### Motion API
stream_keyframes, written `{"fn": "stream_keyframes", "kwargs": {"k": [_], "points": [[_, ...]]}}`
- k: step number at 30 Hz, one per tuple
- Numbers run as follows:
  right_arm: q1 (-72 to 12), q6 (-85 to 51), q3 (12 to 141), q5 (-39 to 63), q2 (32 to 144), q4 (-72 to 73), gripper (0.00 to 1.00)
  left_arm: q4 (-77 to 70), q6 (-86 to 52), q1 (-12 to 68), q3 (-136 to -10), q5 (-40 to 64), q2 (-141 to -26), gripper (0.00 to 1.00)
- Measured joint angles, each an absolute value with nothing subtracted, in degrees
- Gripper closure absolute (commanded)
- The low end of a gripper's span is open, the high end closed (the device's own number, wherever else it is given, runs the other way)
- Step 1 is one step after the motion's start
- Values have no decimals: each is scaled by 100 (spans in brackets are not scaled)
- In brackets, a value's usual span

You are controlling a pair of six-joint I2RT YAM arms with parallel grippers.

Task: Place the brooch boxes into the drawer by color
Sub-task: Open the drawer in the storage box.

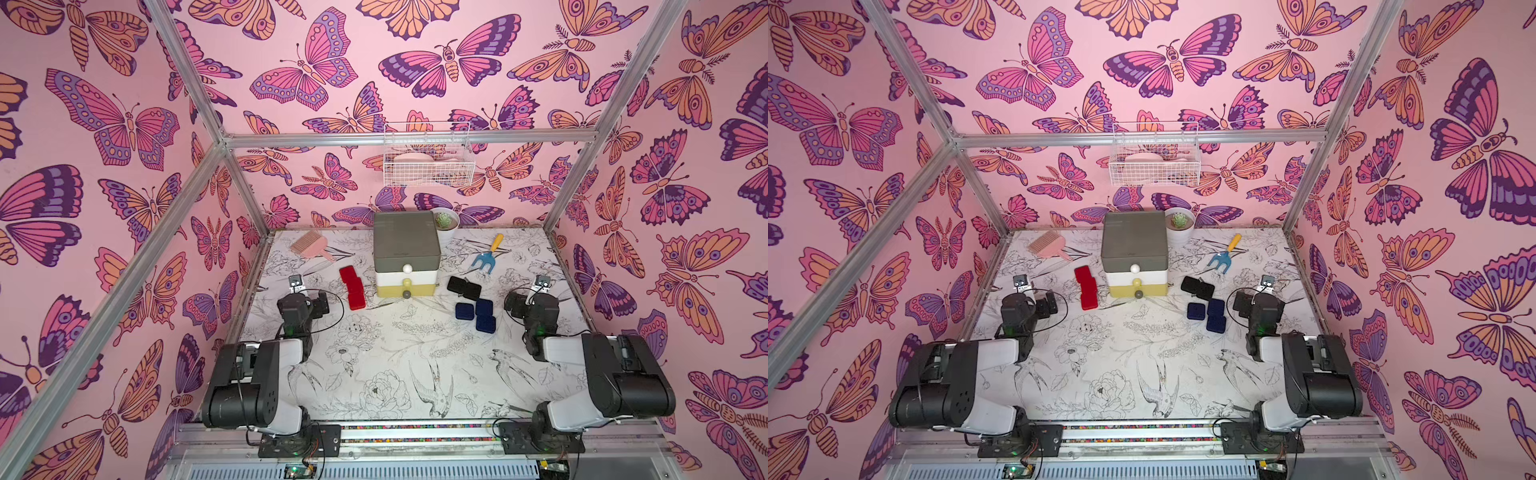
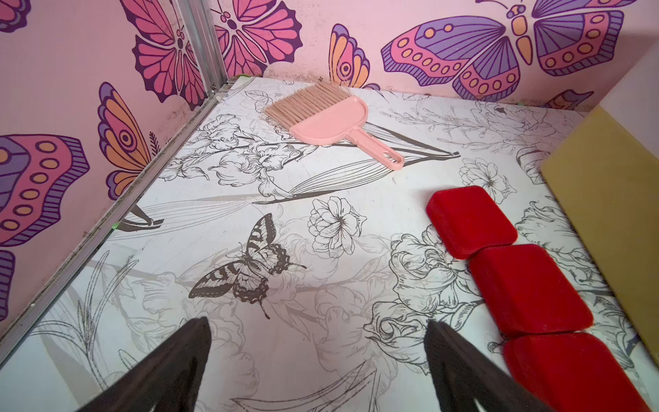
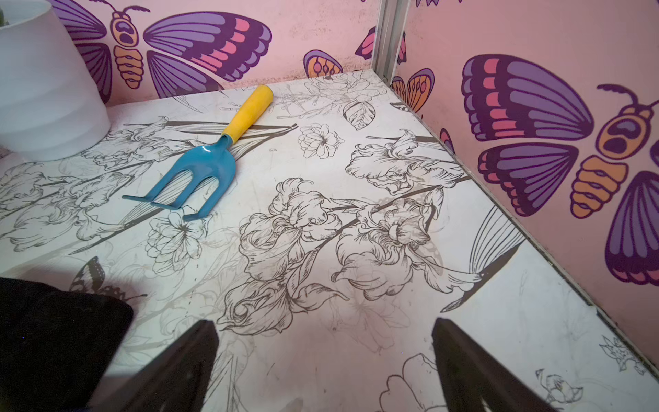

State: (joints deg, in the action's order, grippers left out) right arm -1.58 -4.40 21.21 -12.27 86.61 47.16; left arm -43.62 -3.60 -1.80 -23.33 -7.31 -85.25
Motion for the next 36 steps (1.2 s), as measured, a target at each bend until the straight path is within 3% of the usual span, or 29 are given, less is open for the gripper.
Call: {"fn": "stream_keyframes", "kwargs": {"k": [20, 27, 36], "points": [[-158, -425, 2128, -1160, 8646, 4692, 1, -4359, -346, -178, -2333, -731, -8512, 0], [-174, -451, 3293, -926, 7682, 2687, 0, -3083, -344, -115, -2794, -624, -7321, 0], [-814, -1599, 4674, 174, 6331, 349, 3, -1223, -1039, -89, -4357, 622, -6525, 0]]}}
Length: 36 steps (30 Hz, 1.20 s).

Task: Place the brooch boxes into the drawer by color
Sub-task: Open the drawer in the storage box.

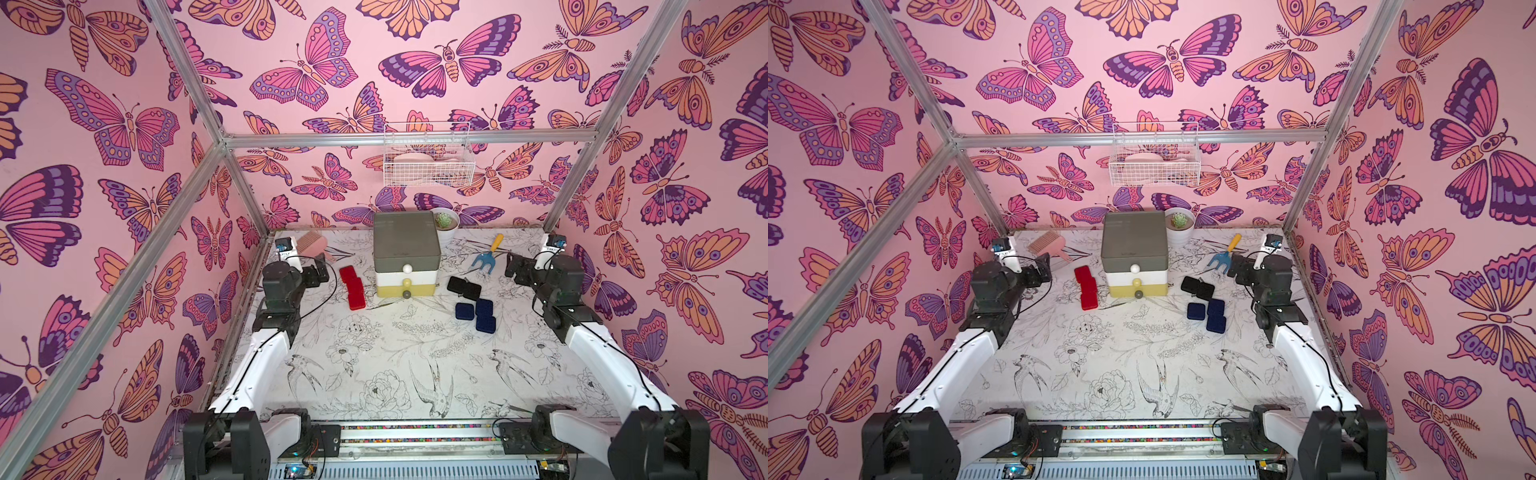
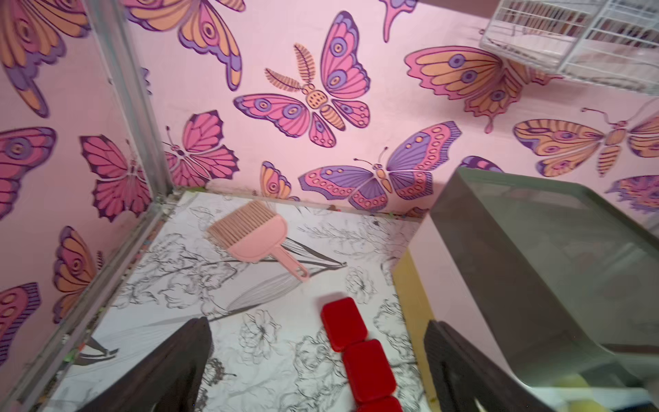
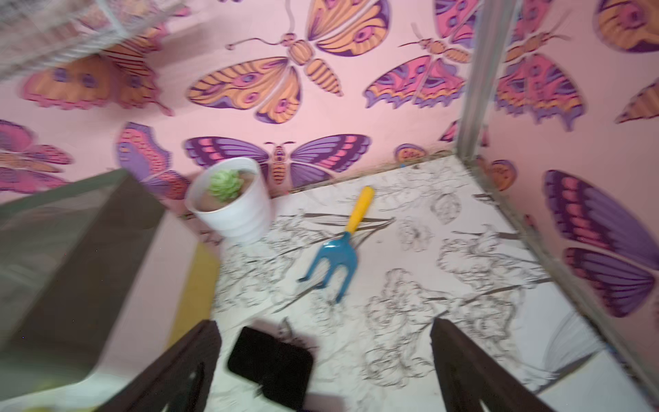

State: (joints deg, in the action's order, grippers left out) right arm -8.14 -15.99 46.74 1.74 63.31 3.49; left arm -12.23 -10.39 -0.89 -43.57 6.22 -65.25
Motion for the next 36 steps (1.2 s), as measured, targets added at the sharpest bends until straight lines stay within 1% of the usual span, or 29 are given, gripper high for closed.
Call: {"fn": "stream_keyframes", "kwargs": {"k": [4, 7, 12, 15, 19, 21, 26, 30, 36], "points": [[-1767, -2390, 5118, 917, 6259, -320, 4, -598, -1426, -60, -4357, 1046, -6418, 0], [-2381, -3020, 5301, 1496, 6451, -427, 4, -270, -1603, -40, -4359, 1243, -6418, 0], [-2989, -4217, 5319, 2502, 7293, 108, 8, 8, -1837, -23, -4401, 1393, -6438, 0], [-3236, -4698, 5323, 2768, 7835, 467, 12, 36, -1920, 5, -4458, 1420, -6501, 0], [-3411, -5164, 5363, 2899, 8372, 1009, 19, 58, -1986, 45, -4497, 1433, -6552, 0], [-3417, -5358, 5365, 2880, 8593, 1352, 25, 60, -2003, 56, -4497, 1444, -6573, 0], [-3417, -5507, 5522, 2698, 8952, 1774, 29, 132, -2008, 78, -4497, 1468, -6582, 0], [-3417, -5505, 5669, 2504, 9041, 1959, 33, 141, -2023, 78, -4497, 1503, -6600, 0], [-3424, -5507, 5920, 2248, 9476, 2132, 39, 154, -2023, 78, -4497, 1522, -6663, 0]]}}
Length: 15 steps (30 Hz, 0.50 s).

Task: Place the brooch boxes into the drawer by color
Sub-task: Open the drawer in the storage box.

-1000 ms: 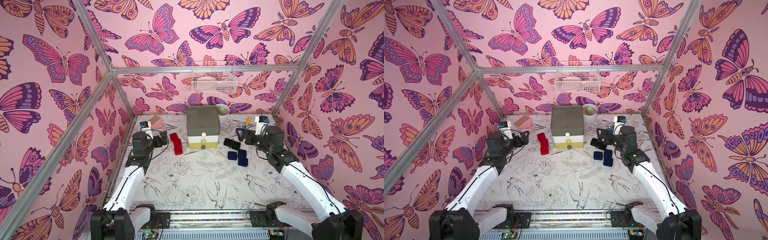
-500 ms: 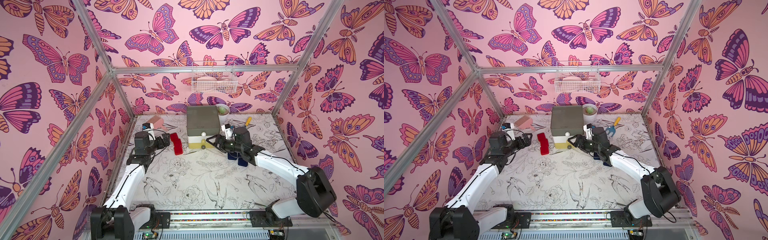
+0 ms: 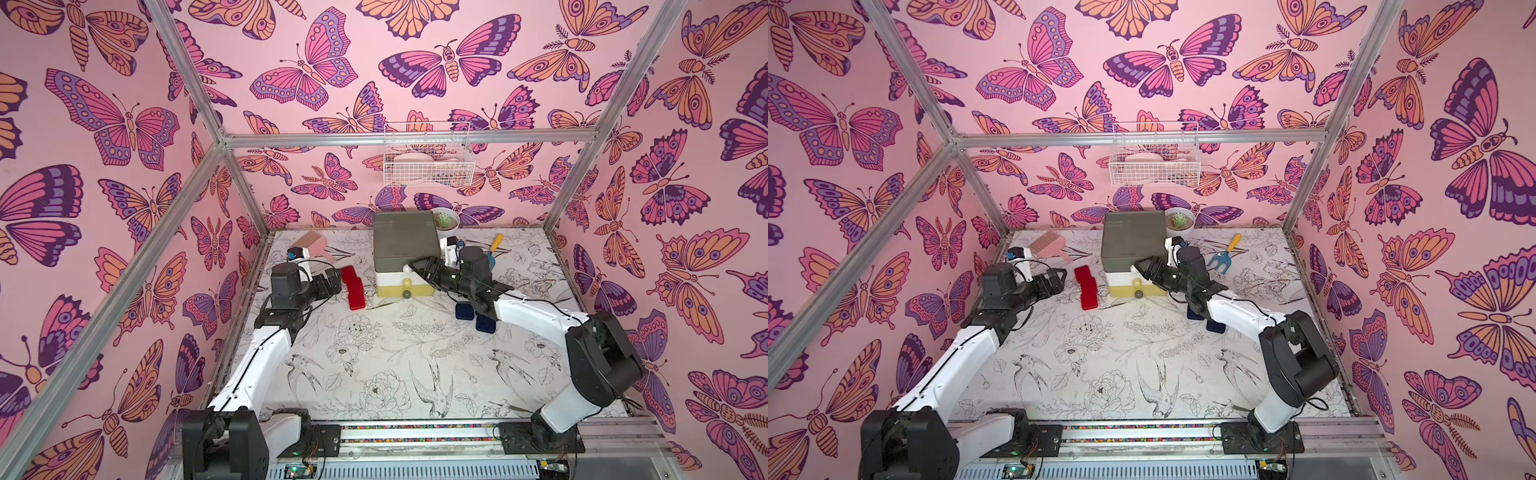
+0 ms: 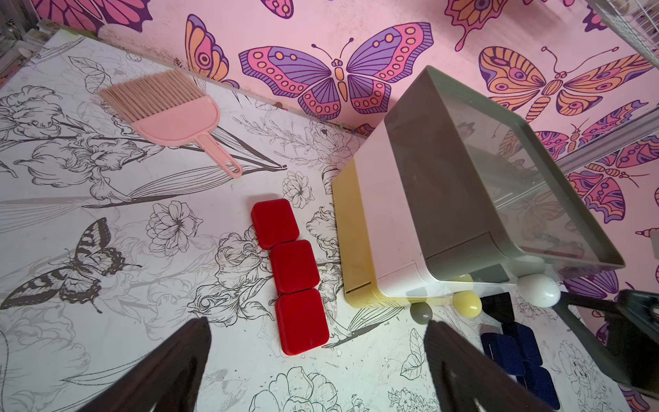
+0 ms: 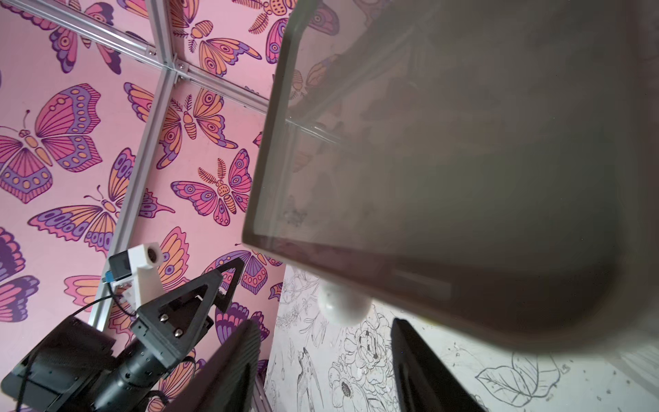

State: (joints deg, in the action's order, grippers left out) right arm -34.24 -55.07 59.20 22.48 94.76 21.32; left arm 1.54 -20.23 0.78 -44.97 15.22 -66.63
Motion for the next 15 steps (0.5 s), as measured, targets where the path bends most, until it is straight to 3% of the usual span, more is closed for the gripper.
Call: {"fn": "stream_keyframes", "kwargs": {"k": [15], "points": [[-3621, -5513, 6176, 1931, 9835, 2167, 48, 158, -2023, 78, -4497, 1525, -6751, 0]]}}
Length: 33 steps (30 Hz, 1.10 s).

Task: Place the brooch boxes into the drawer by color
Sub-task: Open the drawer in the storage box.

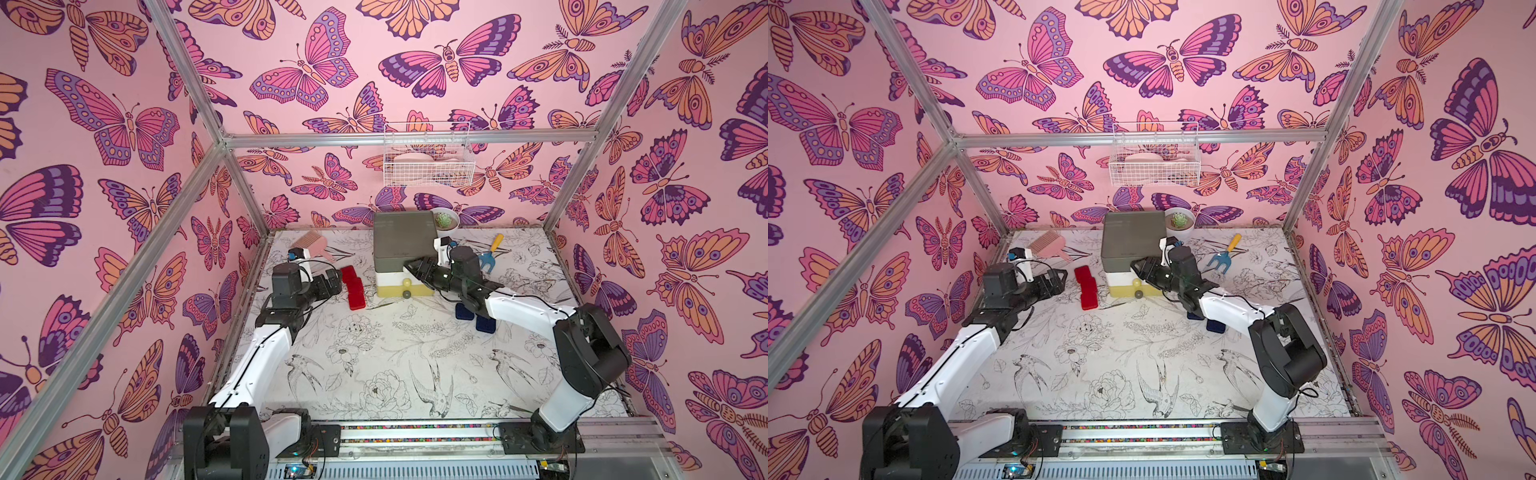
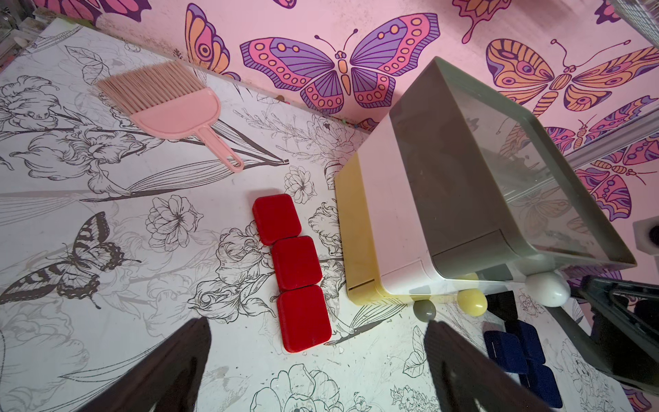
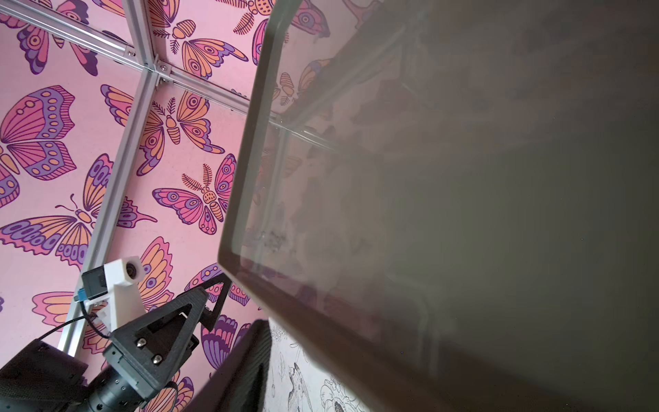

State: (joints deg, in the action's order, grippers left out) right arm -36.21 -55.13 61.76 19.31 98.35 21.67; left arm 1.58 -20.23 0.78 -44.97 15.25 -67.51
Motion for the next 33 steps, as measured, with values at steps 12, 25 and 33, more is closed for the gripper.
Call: {"fn": "stream_keyframes", "kwargs": {"k": [12, 25, 33], "points": [[-3701, -5572, 6178, 1732, 9909, 2259, 58, 178, -2023, 78, -4497, 1525, -6755, 0], [-3728, -5721, 6198, 1693, 9948, 2281, 73, 180, -2023, 78, -4495, 1522, -6764, 0], [-3828, -5813, 5955, 1619, 9767, 2353, 73, 180, -2023, 78, -4493, 1522, -6766, 0]]}}
